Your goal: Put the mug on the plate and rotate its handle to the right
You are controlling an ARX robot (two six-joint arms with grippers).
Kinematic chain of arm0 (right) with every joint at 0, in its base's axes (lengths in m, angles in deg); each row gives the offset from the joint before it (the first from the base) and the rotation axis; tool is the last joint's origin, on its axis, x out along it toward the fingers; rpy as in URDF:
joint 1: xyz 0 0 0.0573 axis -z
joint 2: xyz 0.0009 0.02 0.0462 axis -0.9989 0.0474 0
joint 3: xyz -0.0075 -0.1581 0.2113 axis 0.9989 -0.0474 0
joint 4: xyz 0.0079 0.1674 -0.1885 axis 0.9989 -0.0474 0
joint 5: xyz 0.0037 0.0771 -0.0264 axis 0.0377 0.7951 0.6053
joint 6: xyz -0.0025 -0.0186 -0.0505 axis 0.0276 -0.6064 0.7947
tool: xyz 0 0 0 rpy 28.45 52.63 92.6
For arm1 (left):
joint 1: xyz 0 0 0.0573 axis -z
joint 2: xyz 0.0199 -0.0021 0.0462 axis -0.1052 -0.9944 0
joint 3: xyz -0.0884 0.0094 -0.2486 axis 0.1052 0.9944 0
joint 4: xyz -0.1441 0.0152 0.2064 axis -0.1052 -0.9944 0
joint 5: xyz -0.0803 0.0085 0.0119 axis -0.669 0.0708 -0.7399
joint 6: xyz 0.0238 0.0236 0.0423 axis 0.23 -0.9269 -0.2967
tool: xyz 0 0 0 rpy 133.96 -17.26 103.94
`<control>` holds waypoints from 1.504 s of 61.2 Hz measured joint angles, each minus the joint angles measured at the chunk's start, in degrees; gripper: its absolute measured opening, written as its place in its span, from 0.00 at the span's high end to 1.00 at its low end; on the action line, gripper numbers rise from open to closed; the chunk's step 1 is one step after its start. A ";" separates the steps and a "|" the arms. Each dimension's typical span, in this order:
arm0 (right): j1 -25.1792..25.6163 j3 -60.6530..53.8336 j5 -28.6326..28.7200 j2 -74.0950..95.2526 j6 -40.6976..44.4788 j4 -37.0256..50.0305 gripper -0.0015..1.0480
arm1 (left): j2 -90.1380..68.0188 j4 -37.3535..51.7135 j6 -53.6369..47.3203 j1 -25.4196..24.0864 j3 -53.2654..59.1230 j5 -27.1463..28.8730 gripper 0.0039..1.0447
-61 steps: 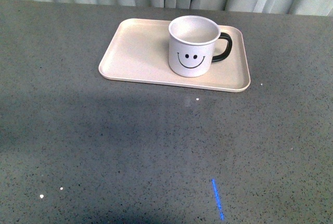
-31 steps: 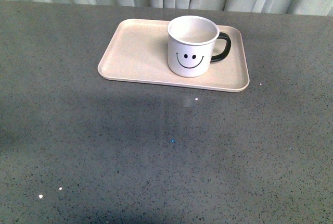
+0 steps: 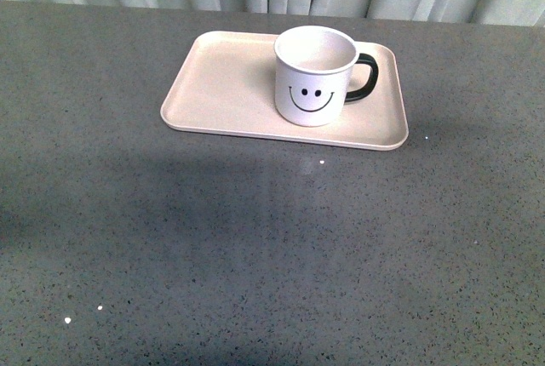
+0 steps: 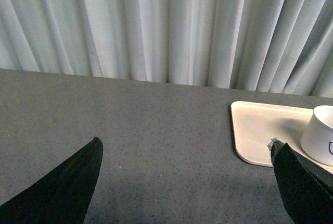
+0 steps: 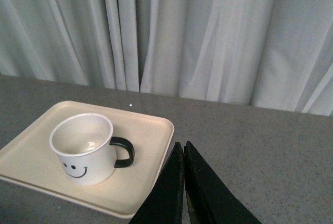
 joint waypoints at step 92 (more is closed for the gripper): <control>-0.02 -11.91 0.02 -51.65 0.00 -38.07 0.98 | 0.00 0.00 0.00 0.00 0.00 -0.02 0.09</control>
